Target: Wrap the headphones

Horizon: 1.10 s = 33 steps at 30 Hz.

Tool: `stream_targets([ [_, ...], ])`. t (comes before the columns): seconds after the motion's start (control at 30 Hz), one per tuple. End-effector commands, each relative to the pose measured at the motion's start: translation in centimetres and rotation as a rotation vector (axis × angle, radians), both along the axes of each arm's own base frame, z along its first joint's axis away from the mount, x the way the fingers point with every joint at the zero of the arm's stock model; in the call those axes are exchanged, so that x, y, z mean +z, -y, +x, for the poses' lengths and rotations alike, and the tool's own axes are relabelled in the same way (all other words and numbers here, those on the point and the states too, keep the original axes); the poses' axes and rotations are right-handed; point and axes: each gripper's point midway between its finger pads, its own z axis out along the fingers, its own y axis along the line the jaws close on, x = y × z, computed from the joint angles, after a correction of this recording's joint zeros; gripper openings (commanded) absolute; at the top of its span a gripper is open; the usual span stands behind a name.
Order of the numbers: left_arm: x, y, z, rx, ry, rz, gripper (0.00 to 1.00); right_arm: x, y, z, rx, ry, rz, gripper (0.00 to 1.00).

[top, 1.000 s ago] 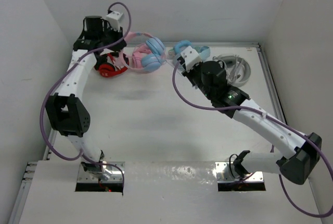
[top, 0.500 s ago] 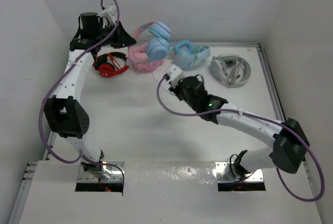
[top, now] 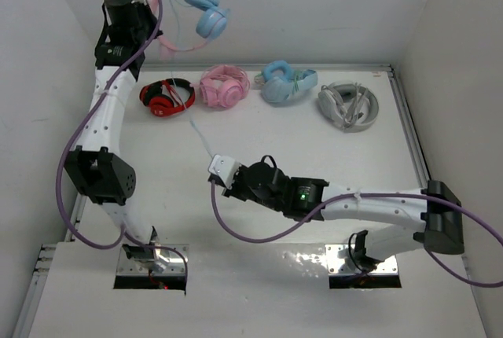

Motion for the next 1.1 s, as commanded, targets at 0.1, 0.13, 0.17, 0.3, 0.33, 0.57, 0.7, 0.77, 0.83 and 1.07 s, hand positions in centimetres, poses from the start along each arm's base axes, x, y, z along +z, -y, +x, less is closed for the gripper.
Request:
stream_targets([
  [0.1,5.7,-7.0,3.1,0.326,0.187,0.133,0.0,5.3,-0.4,-4.4,0.049,0.038,0.092,0.0],
  [0.13,6.0,-7.3,3.3,0.341,0.198,0.139,0.0,5.2,-0.3,-5.1,0.055,0.038,0.081,0.0],
  [0.17,6.4,-7.9,3.2,0.37,0.203,0.172,0.0,5.3,0.0,-5.4,0.053,0.036,0.078,0.0],
  [0.3,5.6,-10.2,4.3,0.428,0.18,0.209,0.0,6.3,1.0,-6.2,0.037,0.036,0.1,0.0],
  [0.33,5.5,-10.6,4.4,0.435,0.178,0.212,0.0,6.3,1.1,-6.4,0.038,0.033,0.104,0.0],
  [0.57,4.9,-12.7,4.6,0.484,0.164,0.257,0.0,5.8,1.6,-6.7,0.026,0.027,0.083,0.0],
  [0.7,4.8,-12.7,4.7,0.442,0.148,0.317,0.0,5.6,2.4,-6.3,-0.009,0.046,0.045,0.0],
  [0.77,4.5,-11.5,5.0,0.353,0.142,0.354,0.0,5.9,2.9,-5.9,-0.028,0.063,0.04,0.0],
  [0.83,3.3,-10.6,5.1,0.277,0.101,0.416,0.0,6.5,3.8,-5.1,-0.073,0.098,0.031,0.0],
  [1.07,-0.9,-10.0,4.5,0.176,-0.007,0.585,0.0,12.2,5.3,-2.9,-0.179,0.262,0.066,0.0],
])
